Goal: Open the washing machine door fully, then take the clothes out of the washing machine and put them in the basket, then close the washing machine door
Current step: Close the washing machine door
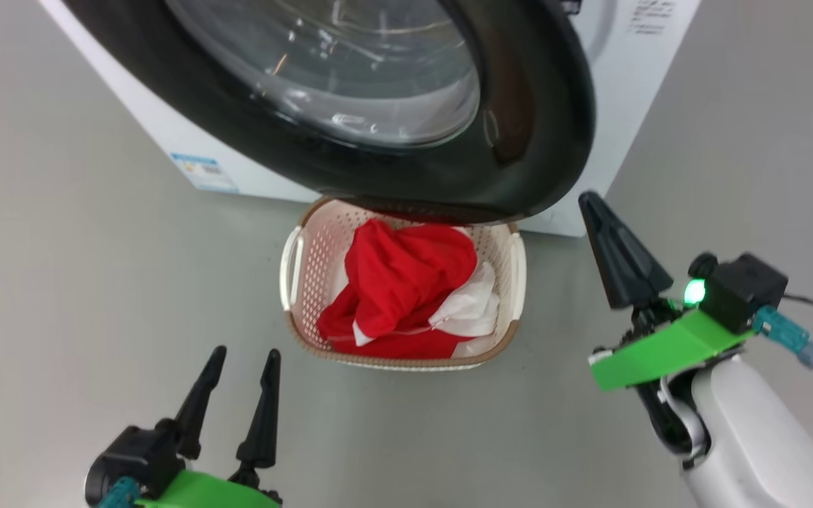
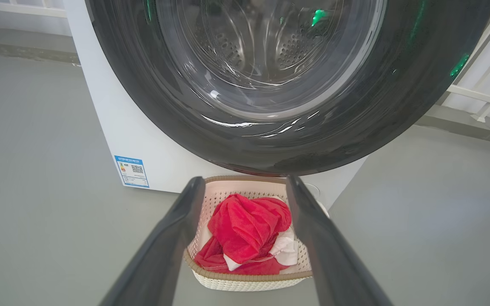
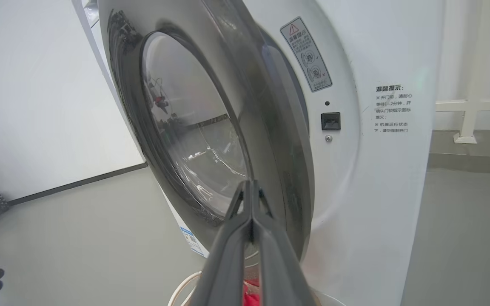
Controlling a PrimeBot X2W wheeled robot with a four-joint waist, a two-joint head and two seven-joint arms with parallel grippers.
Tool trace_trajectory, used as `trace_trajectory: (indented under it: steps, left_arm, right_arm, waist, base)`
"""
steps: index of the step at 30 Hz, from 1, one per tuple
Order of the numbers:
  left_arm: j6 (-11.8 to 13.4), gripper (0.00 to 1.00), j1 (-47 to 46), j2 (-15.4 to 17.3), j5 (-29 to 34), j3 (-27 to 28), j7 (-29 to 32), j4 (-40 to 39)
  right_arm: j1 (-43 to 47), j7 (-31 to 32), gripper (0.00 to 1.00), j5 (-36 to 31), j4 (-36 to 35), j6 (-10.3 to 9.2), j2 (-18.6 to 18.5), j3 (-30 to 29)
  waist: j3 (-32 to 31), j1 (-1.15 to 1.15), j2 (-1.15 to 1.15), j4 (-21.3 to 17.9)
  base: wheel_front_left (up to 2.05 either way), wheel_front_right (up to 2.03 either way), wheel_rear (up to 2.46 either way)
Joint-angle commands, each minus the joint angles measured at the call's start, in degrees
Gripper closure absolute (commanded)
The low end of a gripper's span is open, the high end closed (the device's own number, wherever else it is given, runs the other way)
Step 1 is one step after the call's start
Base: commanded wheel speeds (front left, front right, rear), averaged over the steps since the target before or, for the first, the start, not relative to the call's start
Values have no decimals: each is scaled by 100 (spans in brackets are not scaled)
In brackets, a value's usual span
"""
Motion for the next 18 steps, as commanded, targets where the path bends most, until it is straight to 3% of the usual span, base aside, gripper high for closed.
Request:
trace_trajectory:
  steps: [1,18]
  left_arm:
    - [-29,0,-199,47,-88,124,-46,-160]
    - [16,0,-803,47,-447,-181,-46,-331]
  right_arm:
    - [-251,-37,100,7,-126,39,10,126]
    - [-1299,-37,100,4,-70,39,-277,-137]
  waist:
    - [283,0,0,230]
    - [1204,0,0,556]
  base:
    - [0,0,0]
    - [0,0,0]
